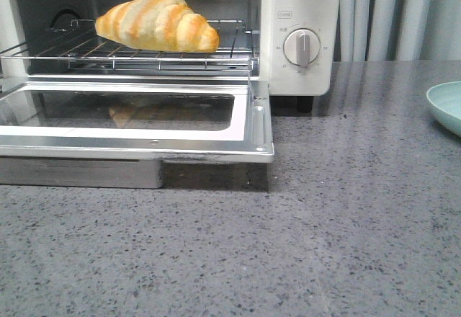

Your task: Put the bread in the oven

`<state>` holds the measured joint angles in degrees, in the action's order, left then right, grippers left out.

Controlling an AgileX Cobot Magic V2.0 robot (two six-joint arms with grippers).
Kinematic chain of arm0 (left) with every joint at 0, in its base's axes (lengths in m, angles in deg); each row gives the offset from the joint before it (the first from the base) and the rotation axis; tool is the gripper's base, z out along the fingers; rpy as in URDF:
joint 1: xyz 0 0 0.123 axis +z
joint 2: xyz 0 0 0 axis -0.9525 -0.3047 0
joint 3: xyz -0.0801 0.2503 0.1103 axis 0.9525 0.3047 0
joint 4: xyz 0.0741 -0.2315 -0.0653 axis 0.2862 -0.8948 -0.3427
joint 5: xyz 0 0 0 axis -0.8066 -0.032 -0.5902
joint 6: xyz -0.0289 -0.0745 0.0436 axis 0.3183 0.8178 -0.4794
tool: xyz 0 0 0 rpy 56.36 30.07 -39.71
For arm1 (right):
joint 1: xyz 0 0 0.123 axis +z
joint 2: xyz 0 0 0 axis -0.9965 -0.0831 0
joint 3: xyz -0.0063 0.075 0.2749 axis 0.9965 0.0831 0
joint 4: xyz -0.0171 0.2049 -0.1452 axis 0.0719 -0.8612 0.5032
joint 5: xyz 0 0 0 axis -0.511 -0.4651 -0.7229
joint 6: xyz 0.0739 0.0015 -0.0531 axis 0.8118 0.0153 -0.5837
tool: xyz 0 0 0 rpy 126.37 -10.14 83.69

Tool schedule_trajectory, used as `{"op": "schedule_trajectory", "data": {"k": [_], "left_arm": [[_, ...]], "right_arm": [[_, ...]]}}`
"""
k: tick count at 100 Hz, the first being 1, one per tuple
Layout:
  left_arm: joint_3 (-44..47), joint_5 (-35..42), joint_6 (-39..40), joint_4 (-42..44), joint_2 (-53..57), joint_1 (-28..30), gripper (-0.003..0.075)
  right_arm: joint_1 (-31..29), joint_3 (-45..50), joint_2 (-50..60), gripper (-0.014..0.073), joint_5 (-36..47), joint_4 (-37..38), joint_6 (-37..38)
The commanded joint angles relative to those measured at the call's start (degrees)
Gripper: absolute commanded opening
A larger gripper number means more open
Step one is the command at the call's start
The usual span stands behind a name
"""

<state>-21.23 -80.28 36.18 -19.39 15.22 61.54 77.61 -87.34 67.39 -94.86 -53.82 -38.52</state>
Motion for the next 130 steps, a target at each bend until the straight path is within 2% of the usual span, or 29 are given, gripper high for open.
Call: {"op": "schedule_trajectory", "data": {"k": [1, 11, 123, 130], "left_arm": [[-1.5, 4.4, 0.5, -0.2, 0.5, 0.2, -0.0021], [-1.5, 4.4, 0.5, -0.2, 0.5, 0.2, -0.0021], [-0.7, 4.8, 0.5, -0.6, 0.5, 0.2, -0.0021], [-0.4, 3.9, -3.0, -3.1, 0.5, 0.2, -0.0021]], "right_arm": [[1.6, 0.7, 1.2, -0.0076, 1.6, -1.3, -2.7], [3.0, 0.7, 1.2, -0.0076, 1.6, -1.3, -2.8], [3.0, 0.7, 1.2, -0.0076, 1.6, -1.3, -2.8], [3.0, 0.7, 1.2, -0.0076, 1.6, -1.3, -2.8]]}}
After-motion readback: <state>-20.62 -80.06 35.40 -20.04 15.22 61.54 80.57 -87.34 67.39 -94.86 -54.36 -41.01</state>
